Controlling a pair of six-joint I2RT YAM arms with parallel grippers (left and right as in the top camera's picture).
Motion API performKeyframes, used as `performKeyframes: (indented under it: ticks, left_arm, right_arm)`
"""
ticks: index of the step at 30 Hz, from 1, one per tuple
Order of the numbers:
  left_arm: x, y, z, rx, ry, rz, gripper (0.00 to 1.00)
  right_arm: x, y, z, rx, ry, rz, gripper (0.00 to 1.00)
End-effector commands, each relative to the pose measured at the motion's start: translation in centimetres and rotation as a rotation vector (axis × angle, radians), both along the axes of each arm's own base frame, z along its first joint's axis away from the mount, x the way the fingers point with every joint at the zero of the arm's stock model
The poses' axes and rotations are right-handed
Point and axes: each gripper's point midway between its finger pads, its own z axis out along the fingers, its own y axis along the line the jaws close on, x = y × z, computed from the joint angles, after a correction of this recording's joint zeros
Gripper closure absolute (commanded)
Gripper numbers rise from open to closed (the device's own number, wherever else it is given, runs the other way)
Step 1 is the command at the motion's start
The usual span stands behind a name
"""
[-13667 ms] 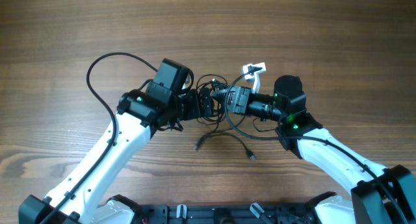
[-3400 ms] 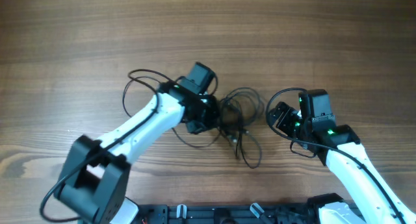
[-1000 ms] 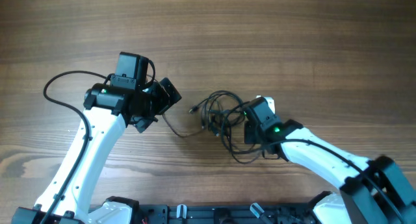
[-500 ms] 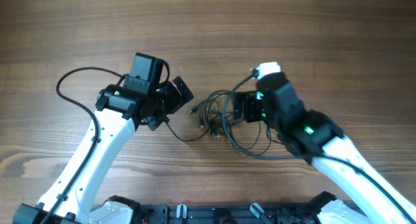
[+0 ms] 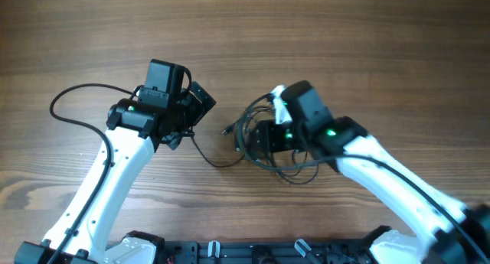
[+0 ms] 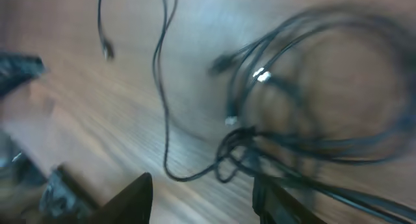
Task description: Untangle cables
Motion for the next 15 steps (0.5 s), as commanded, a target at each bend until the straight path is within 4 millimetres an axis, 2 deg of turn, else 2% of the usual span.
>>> performKeyframes:
  ticks: [1, 3, 6, 11, 15]
  left_arm:
    - [0.4, 2.1, -0.5, 0.035, 0.010, 0.074, 0.00]
    - [0.4, 3.1, -0.6, 0.036, 0.018, 0.103, 0.00]
    - [0.4, 4.0, -0.7, 0.038, 0.028, 0.130, 0.00]
    - [0.1, 4.1, -0.8, 0.042, 0.043, 0.133, 0.00]
    - [-0.5, 4.2, -1.1, 0.047, 0.068, 0.133, 0.00]
  right_arm:
    - [-3.3, 2.6, -2.5, 0.044, 0.164, 0.112, 0.48]
    - [-3.9, 3.0, -3.9, 0.001, 0.185, 0.118, 0.48]
    - [-2.7, 1.7, -6.4, -0.143, 0.159, -0.017, 0.50]
    - [-1.1, 0.0, -7.7, -0.250, 0.114, -0.152, 0.70]
    - [-0.8, -0.3, -7.9, -0.269, 0.099, -0.166, 0.71]
